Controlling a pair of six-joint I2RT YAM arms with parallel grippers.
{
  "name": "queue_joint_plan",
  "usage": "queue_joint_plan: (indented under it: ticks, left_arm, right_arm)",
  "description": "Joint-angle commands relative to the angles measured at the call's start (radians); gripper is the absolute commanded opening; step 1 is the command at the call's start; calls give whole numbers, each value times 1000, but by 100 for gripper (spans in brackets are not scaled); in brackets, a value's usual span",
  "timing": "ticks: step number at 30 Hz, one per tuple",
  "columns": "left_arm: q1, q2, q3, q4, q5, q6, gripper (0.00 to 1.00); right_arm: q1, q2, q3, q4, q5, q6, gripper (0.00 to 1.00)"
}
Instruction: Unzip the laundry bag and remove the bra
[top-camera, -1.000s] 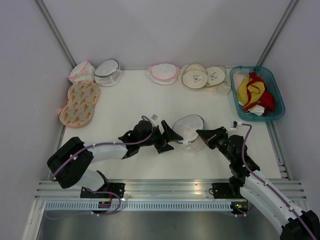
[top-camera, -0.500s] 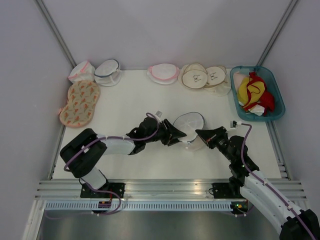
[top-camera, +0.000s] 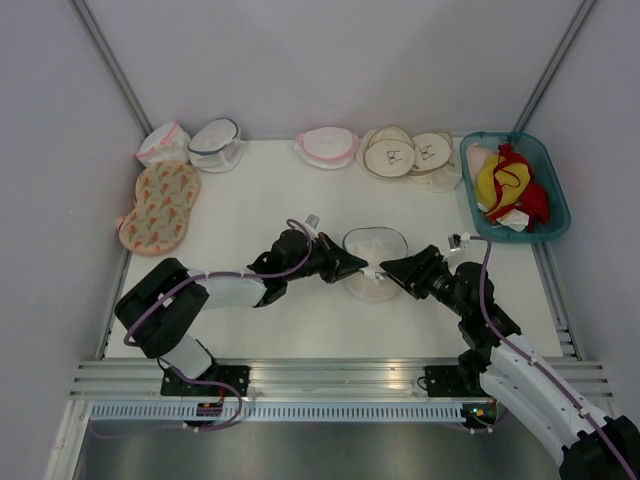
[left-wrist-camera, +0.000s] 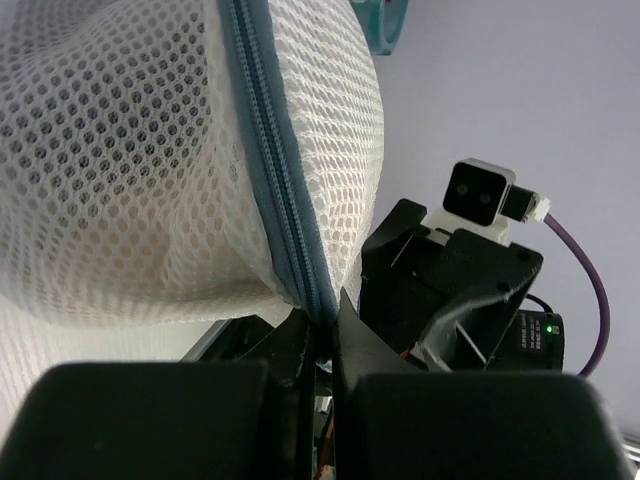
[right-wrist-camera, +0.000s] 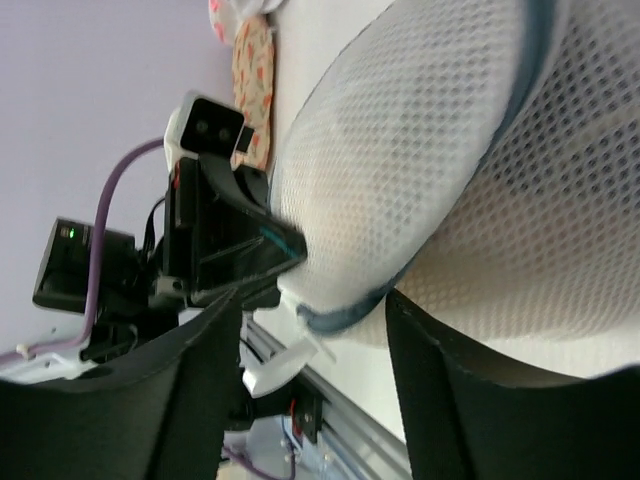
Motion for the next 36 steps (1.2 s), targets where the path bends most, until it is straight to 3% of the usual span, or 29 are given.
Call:
queue_joint_plan:
  ticks: [1,4,8,13,36]
  left_arm:
    - [20,-33,-6,37,-9,-2,2]
    - [23,-24,-3,47,-4,-6,2]
    - [26,-5,6,51,13,-12,2]
    - [26,4,-3,76,23,-31,2]
    - [28,25,2,113,66,-52,2]
  right_arm:
    - [9,-35,82,-97,-127,-104,67]
    - [9,-72,94,-134,-129,-118,67]
    - [9,-81,74,-125,-138,-86,52]
    - [7,-58,60,-107,-140,-83,42]
    - [9,1,45,-58,-106,-117,35]
